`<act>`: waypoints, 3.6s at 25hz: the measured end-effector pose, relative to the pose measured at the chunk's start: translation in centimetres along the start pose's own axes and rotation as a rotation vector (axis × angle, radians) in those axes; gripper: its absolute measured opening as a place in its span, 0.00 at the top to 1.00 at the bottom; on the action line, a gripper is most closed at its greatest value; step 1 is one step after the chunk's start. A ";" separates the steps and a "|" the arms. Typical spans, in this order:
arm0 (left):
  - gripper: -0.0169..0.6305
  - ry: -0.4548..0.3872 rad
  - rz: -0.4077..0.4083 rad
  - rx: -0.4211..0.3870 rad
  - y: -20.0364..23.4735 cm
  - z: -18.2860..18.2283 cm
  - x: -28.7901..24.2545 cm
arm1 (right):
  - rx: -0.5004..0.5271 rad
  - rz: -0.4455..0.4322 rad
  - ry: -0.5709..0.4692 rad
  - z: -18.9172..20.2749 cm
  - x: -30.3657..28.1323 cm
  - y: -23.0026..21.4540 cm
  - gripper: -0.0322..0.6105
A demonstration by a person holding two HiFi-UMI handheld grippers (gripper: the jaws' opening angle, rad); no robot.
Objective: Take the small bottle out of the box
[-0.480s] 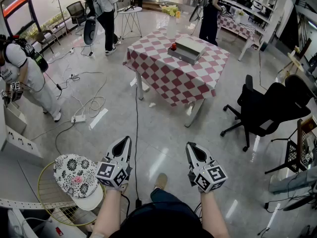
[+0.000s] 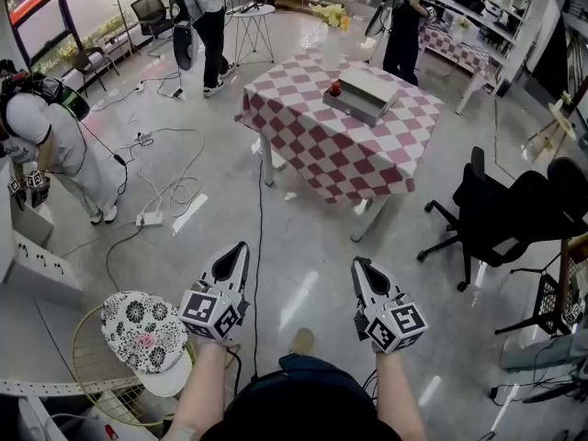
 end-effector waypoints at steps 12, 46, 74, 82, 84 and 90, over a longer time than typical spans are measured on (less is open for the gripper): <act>0.97 0.003 0.007 0.005 2.2 0.8 -6.3 | -0.004 0.016 -0.007 0.2 -3.9 -4.7 0.94; 0.97 0.046 0.079 0.028 12.6 -3.3 -28.0 | -0.096 0.091 -0.013 -2.5 -22.2 -17.3 0.94; 0.97 0.095 0.212 0.034 24.2 -6.3 -44.2 | -0.115 0.224 -0.007 -4.0 -38.6 -23.5 0.94; 0.97 0.113 0.244 0.041 23.8 -5.9 -46.3 | -0.137 0.253 0.003 -3.3 -39.1 -25.1 0.94; 0.97 0.121 0.247 0.040 23.8 -5.4 -47.0 | -0.144 0.253 0.006 -2.9 -39.5 -25.8 0.94; 0.97 0.139 0.247 0.037 24.4 -5.0 -50.8 | -0.150 0.234 -0.004 -3.2 -42.2 -29.1 0.94</act>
Point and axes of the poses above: the fingertips, and each gripper's own axes: x backward along the fingers, y to its left, z out of its underside, the point moved 4 cm from there along x, backward along the fingers, and after that the axes turned 7 degrees about x, right-handed, at the moved point
